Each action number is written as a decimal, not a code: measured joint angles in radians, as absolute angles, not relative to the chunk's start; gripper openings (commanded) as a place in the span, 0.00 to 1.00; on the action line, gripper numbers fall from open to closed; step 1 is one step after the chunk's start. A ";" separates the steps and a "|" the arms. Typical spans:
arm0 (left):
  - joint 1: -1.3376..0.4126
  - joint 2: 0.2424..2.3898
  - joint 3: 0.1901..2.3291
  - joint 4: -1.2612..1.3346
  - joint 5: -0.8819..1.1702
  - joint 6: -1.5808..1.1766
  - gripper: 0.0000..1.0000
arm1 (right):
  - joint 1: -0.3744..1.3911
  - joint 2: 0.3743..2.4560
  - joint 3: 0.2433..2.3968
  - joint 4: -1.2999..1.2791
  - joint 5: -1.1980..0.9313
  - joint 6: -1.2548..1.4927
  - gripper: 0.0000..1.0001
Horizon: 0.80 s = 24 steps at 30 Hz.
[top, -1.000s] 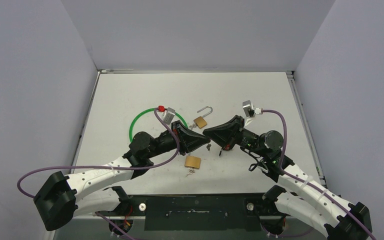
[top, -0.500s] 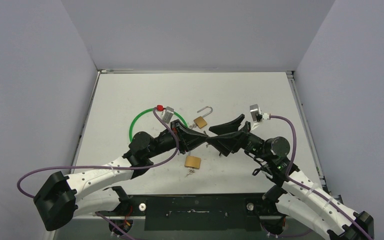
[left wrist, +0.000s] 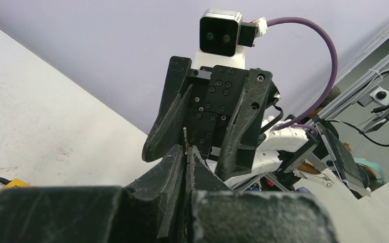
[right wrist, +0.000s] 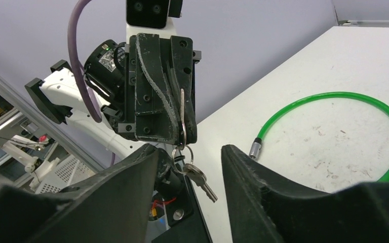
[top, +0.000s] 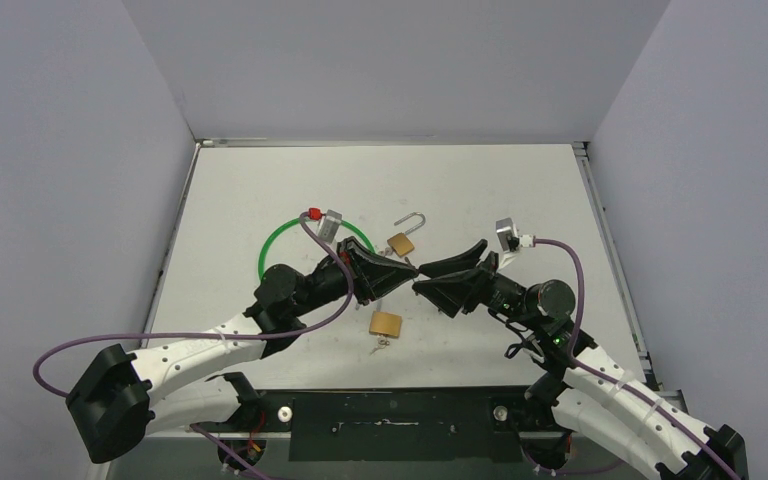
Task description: Unlock with the key
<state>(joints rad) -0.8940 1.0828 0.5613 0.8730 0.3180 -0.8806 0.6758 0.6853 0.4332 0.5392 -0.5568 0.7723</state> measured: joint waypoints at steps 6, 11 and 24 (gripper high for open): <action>-0.892 1.083 0.561 0.865 0.300 -0.934 0.00 | 0.676 0.718 0.442 0.536 -0.567 0.761 0.18; -0.888 1.083 0.562 0.852 0.279 -1.016 0.05 | 0.677 0.718 0.467 0.518 -0.566 0.743 0.04; -0.888 1.124 0.562 0.865 0.250 -1.150 0.25 | 0.678 0.718 0.472 0.488 -0.556 0.738 0.00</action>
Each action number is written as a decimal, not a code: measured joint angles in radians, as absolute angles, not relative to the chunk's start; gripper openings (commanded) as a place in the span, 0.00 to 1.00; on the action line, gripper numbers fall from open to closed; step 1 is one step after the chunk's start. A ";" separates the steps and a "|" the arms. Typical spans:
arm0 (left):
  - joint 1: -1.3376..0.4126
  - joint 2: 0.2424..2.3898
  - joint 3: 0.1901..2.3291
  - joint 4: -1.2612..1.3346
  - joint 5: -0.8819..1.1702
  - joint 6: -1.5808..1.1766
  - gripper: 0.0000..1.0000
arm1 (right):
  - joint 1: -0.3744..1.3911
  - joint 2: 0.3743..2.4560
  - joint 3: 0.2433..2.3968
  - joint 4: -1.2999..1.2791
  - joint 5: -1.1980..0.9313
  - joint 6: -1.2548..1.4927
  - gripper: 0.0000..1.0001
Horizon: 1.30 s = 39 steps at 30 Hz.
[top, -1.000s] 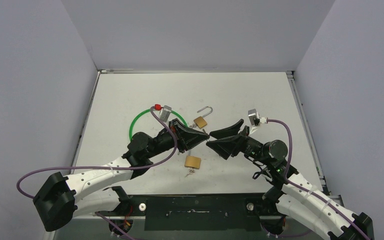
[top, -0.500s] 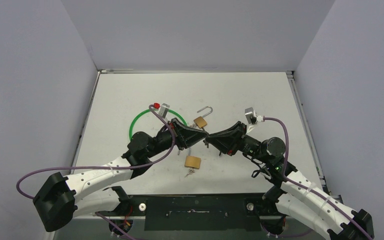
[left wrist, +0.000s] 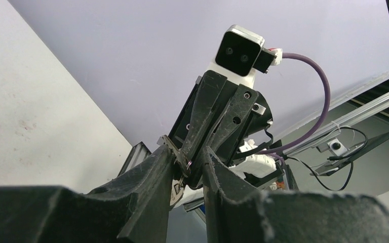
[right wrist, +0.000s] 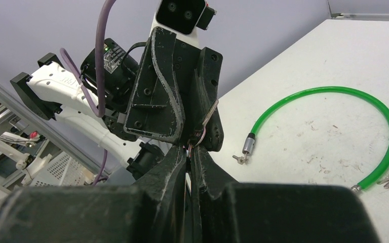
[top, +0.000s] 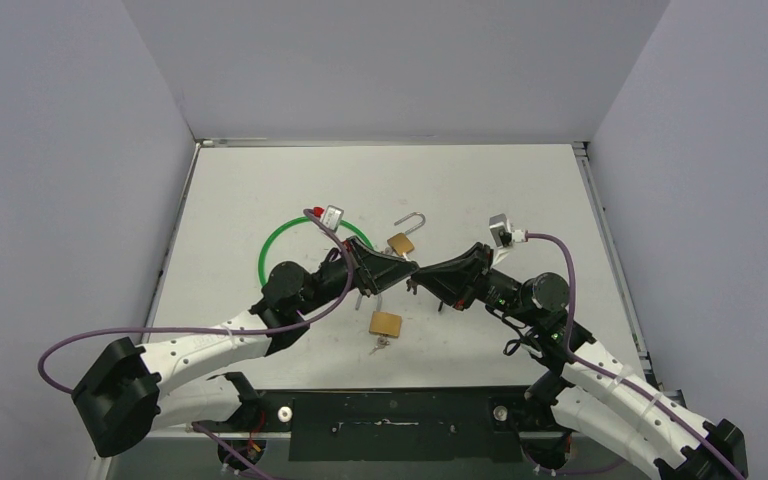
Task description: Unlock with the key
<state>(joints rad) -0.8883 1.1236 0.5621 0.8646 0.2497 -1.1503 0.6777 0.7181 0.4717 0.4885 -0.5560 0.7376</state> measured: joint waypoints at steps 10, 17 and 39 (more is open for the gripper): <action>-0.886 1.131 0.538 0.893 0.213 -1.186 0.32 | 0.678 0.712 0.472 0.469 -0.557 0.734 0.00; -0.879 1.129 0.521 0.895 0.185 -1.198 0.27 | 0.678 0.700 0.471 0.469 -0.558 0.734 0.00; -0.873 1.112 0.507 0.931 0.179 -1.195 0.00 | 0.678 0.701 0.472 0.427 -0.588 0.712 0.63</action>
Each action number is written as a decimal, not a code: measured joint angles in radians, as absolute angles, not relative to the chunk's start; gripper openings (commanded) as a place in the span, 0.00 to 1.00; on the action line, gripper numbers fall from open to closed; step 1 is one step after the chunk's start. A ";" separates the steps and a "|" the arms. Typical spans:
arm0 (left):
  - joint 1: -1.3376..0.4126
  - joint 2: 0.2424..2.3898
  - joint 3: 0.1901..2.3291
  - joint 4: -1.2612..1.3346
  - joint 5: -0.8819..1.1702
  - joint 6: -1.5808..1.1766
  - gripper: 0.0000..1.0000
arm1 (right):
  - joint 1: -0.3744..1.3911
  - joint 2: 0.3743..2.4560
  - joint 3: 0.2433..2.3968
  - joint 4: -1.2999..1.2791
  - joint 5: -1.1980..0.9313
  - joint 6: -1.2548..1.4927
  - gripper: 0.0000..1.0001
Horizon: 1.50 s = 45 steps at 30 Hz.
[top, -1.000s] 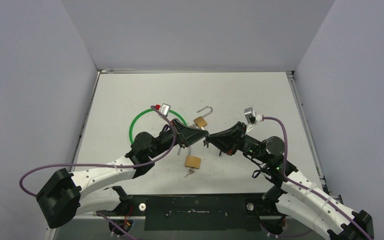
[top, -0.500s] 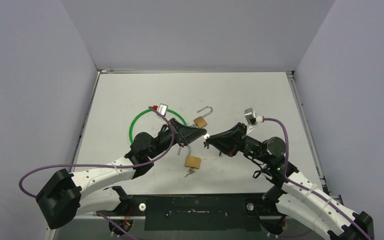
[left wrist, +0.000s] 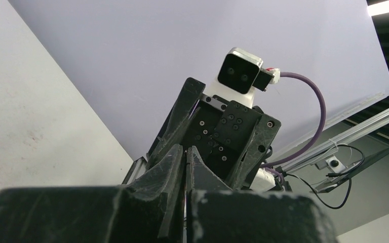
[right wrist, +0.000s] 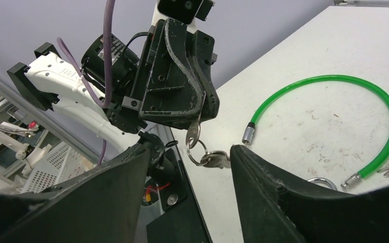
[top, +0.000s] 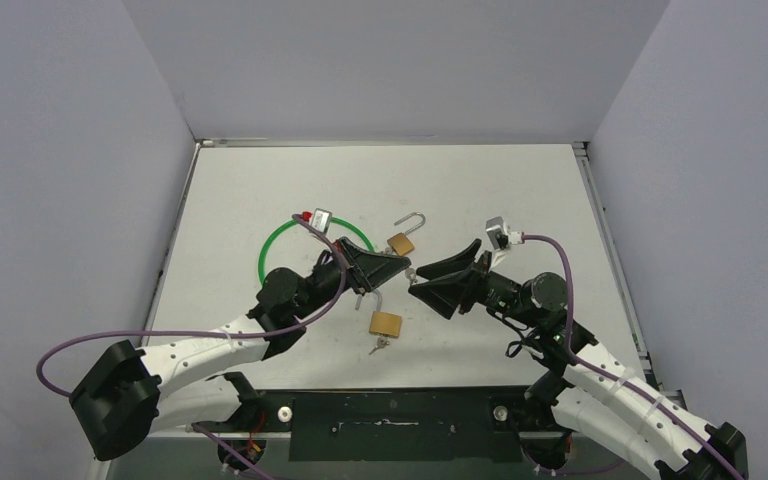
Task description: Unlock with the key
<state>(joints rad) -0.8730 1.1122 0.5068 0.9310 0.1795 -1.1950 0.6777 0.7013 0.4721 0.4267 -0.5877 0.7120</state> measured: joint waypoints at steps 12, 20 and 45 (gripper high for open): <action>-0.871 1.105 0.496 1.002 0.214 -1.113 0.00 | 0.678 0.731 0.519 0.456 -0.564 0.782 0.33; -0.870 1.105 0.496 1.037 0.238 -1.090 0.00 | 0.678 0.764 0.519 0.476 -0.577 0.809 0.17; -0.885 1.014 0.662 0.418 0.002 -0.767 0.83 | 0.680 0.505 0.568 0.005 -0.057 0.562 0.00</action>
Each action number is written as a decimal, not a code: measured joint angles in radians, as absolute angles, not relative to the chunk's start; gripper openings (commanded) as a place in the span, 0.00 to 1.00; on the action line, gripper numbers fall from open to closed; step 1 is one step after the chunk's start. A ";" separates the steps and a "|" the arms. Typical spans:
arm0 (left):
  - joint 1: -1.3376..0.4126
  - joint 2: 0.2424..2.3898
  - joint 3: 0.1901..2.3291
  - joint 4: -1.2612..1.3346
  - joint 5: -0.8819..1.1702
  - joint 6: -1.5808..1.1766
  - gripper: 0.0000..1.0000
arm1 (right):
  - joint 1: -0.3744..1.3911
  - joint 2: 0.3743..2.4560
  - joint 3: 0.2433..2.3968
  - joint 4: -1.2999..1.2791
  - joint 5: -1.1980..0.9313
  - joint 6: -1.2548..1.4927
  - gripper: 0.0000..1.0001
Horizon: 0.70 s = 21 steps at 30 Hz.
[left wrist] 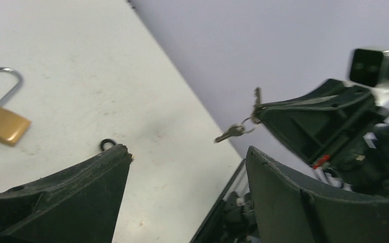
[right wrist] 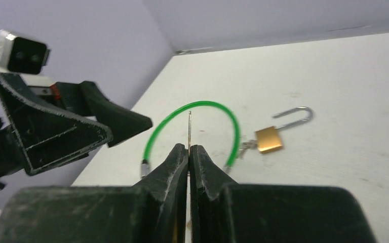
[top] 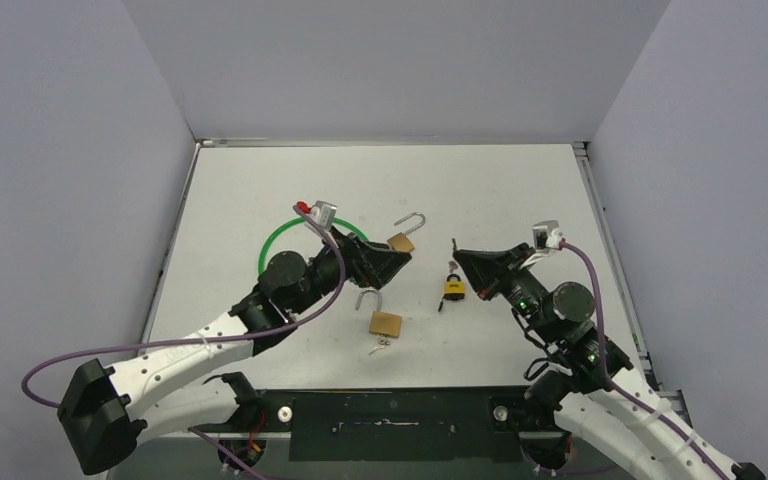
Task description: Unlock with the key
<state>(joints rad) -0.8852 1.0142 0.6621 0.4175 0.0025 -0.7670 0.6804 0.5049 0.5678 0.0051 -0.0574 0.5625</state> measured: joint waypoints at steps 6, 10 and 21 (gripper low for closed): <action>-0.979 1.262 0.824 0.219 -0.154 -0.657 0.95 | 0.680 0.400 0.580 -0.245 0.269 0.548 0.00; -1.042 1.523 0.961 0.125 -0.226 -0.632 0.97 | 0.680 0.320 0.582 -0.411 0.427 0.616 0.00; -1.074 1.966 1.283 -0.013 -0.292 -0.682 0.97 | 0.681 0.208 0.581 -0.647 0.601 0.825 0.00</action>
